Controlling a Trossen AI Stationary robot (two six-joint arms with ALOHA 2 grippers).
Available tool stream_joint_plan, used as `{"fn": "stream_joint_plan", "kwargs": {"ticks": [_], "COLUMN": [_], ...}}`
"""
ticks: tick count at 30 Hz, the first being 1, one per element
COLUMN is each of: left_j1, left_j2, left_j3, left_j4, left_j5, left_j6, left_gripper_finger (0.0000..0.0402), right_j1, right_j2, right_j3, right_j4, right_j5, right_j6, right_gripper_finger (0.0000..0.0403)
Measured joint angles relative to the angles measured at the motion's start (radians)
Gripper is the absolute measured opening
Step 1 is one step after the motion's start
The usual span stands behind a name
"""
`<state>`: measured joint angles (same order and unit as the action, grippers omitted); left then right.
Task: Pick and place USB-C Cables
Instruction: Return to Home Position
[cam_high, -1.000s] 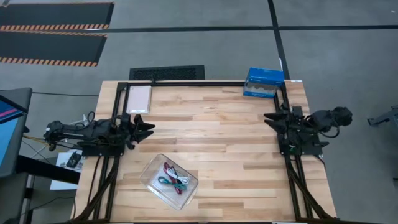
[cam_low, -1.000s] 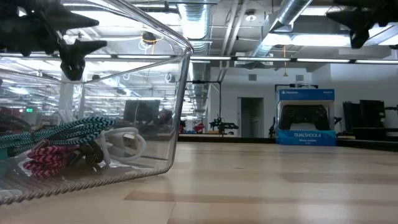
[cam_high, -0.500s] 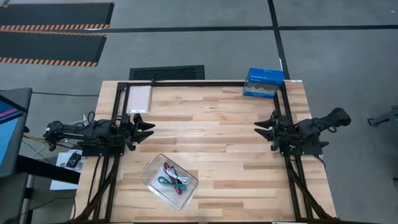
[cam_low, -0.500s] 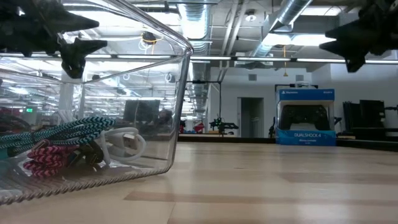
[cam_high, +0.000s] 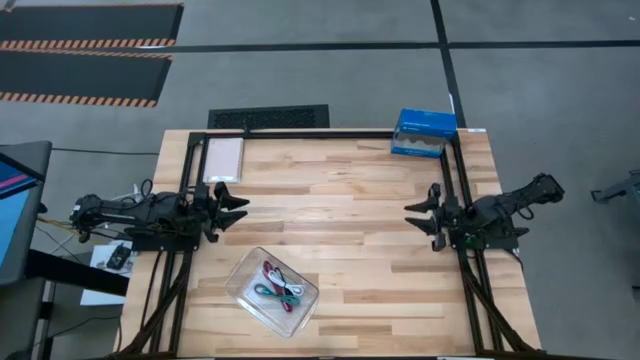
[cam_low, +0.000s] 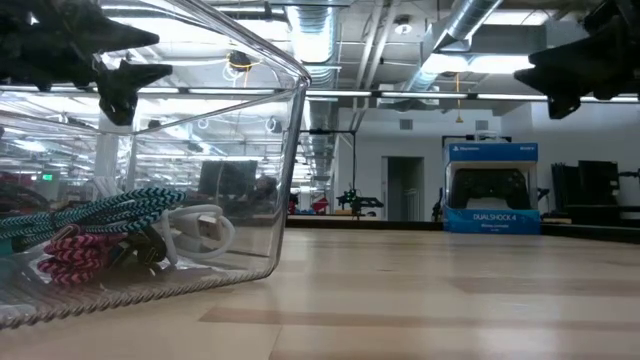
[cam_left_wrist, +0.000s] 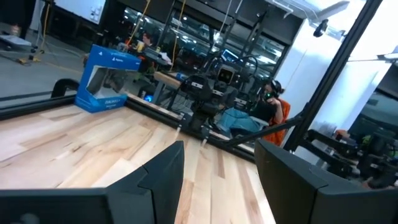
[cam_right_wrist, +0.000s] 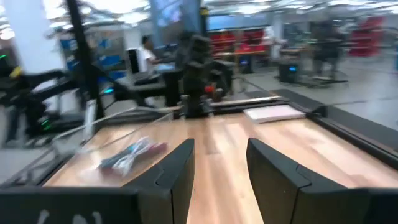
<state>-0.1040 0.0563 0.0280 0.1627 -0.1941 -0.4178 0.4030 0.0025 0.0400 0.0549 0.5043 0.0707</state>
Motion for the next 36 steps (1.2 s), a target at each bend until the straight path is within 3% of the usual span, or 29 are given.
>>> {"fn": "stream_joint_plan", "kwargs": {"ticks": [6,12,18,36], "left_j1": [0.000,0.000,0.000,0.000], "left_j2": [0.000,0.000,0.000,0.005], "left_j3": [0.000,0.000,0.000,0.000], "left_j4": [-0.034,-0.078,-0.077,-0.156], "left_j5": [0.004,-0.027,-0.027,-0.024], "left_j6": [0.018,0.011,0.075,0.098], "left_gripper_finger": [0.0185,0.0185,0.0185,0.0185], "right_j1": [0.000,0.000,0.000,0.001], "right_j2": [0.000,0.000,0.000,0.010], "right_j3": [0.000,-0.012,-0.027,-0.026], "right_j4": [-0.009,-0.004,0.013,-0.013], "right_j5": [-0.135,-0.155,-0.243,-0.245], "right_j6": [-0.034,-0.030,0.006,0.008], "right_gripper_finger": [0.0168,0.0168,0.0168,0.0168]}}
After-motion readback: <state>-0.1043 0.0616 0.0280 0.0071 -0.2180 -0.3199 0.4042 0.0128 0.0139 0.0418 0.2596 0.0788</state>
